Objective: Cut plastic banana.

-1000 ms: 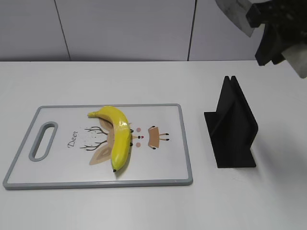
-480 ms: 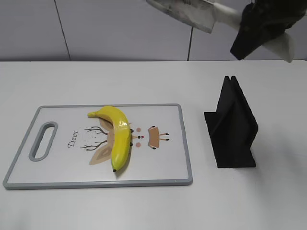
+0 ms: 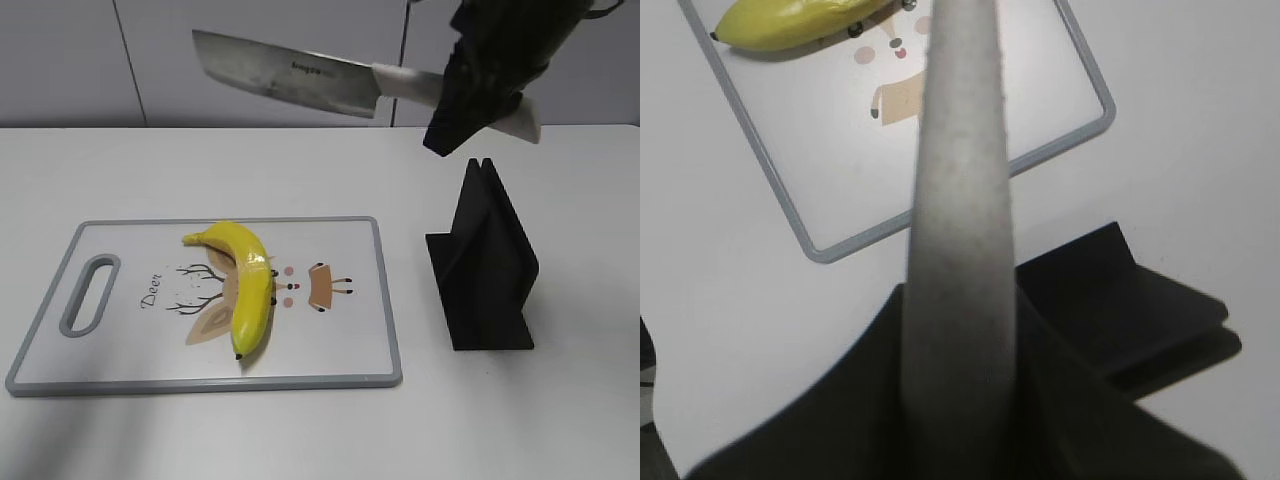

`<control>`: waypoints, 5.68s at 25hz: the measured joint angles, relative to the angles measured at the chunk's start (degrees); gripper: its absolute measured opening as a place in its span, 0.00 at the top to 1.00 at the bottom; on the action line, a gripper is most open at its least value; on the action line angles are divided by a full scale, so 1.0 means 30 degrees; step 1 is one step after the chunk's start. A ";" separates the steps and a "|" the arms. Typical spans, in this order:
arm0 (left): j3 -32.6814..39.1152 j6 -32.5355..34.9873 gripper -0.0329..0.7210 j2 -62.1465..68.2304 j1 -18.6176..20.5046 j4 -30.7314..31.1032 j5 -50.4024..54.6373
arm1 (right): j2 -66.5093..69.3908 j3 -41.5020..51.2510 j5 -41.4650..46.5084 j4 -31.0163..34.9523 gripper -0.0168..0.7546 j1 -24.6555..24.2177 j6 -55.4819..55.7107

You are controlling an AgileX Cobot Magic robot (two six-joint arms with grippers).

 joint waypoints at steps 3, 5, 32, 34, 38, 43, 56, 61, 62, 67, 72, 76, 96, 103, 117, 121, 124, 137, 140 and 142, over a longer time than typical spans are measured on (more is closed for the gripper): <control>-0.2620 0.2397 0.30 0.2605 -0.0234 -0.1333 0.2181 | 0.0840 -0.0466 -0.0021 0.0088 0.76 0.0490 -0.1545; -0.4214 0.3662 0.31 0.3962 -0.0648 -0.1754 0.3241 | 0.1310 -0.0714 -0.0021 0.0174 0.76 0.0725 -0.2375; -0.7034 0.6348 0.93 1.0345 -0.5462 0.1383 0.4988 | 0.2577 -0.0939 -0.0622 0.2231 0.76 0.1072 -0.7019; -0.7071 0.6354 0.94 1.0453 -0.5484 0.1549 0.5013 | 0.2599 -0.0939 -0.0691 0.2248 0.76 0.1094 -0.7098; -0.7094 0.6370 0.95 1.0619 -0.5532 0.1781 0.4934 | 0.2908 -0.0962 -0.0779 0.2304 0.76 0.1094 -0.7116; -0.5578 0.6446 0.95 1.1965 -0.5532 0.1852 0.2760 | 0.4989 -0.1001 -0.1149 0.2053 0.76 0.1094 -0.7191; -0.0956 0.7188 0.92 1.6047 -0.5818 0.1009 -0.5568 | 1.0329 -0.1960 -0.1036 0.2029 0.72 0.1034 -0.7082; -0.0613 0.7042 0.93 1.4781 -0.5879 0.1218 -0.5298 | 0.9491 -0.1742 -0.1330 0.1974 0.72 0.1125 -0.7015; -0.0613 0.6943 0.93 1.4474 -0.5859 0.1494 -0.4992 | 0.9260 -0.1627 -0.1476 0.1974 0.72 0.1231 -0.7015; -0.1309 0.6723 0.94 1.2168 -0.5762 0.2119 -0.2712 | 0.7507 -0.1640 -0.1021 0.2159 0.72 0.1307 -0.7015; -0.1796 0.6573 0.96 1.0360 -0.5701 0.2198 -0.0574 | 0.5807 -0.1640 -0.0399 0.2472 0.73 0.1307 -0.6958; -0.1795 0.6487 0.96 0.9432 -0.5701 0.2138 -0.0091 | 0.4943 -0.1640 -0.0260 0.2666 0.73 0.1307 -0.6958; -0.1830 0.6008 0.34 0.8766 -0.5570 0.1868 -0.1490 | 0.4722 -0.1622 -0.0157 0.1853 0.76 0.1195 -0.6228; -0.2549 0.3360 0.20 0.7934 -0.5280 0.1868 -0.1207 | 0.4722 -0.1799 -0.0157 0.1899 0.76 0.1195 -0.5073; -0.3088 -1.2255 0.20 0.3778 -0.1749 0.6740 0.3219 | 0.1639 -0.2724 -0.0102 0.1724 0.76 0.1195 0.0619; -0.3088 -1.3781 0.20 0.2986 -0.0562 0.6822 0.5983 | 0.0631 -0.2724 -0.0085 0.1664 0.76 0.1195 0.3127; -0.3088 -1.4049 0.20 0.2228 -0.0297 0.6835 0.7266 | -0.0226 -0.2724 -0.0052 0.1664 0.76 0.1195 0.5393; 0.2280 -1.5005 0.22 -0.5727 -0.0282 0.6799 0.5292 | -0.5422 0.4601 -0.3431 0.1697 0.76 0.1174 0.9547; 0.4201 -1.5005 0.23 -0.7843 -0.0282 0.6799 0.5077 | -0.6791 0.6628 -0.4865 0.1697 0.76 0.1174 1.0212; 0.5484 -1.5005 0.23 -0.9333 -0.0282 0.6799 0.5077 | -0.7738 0.7862 -0.5561 0.1697 0.76 0.1174 1.0648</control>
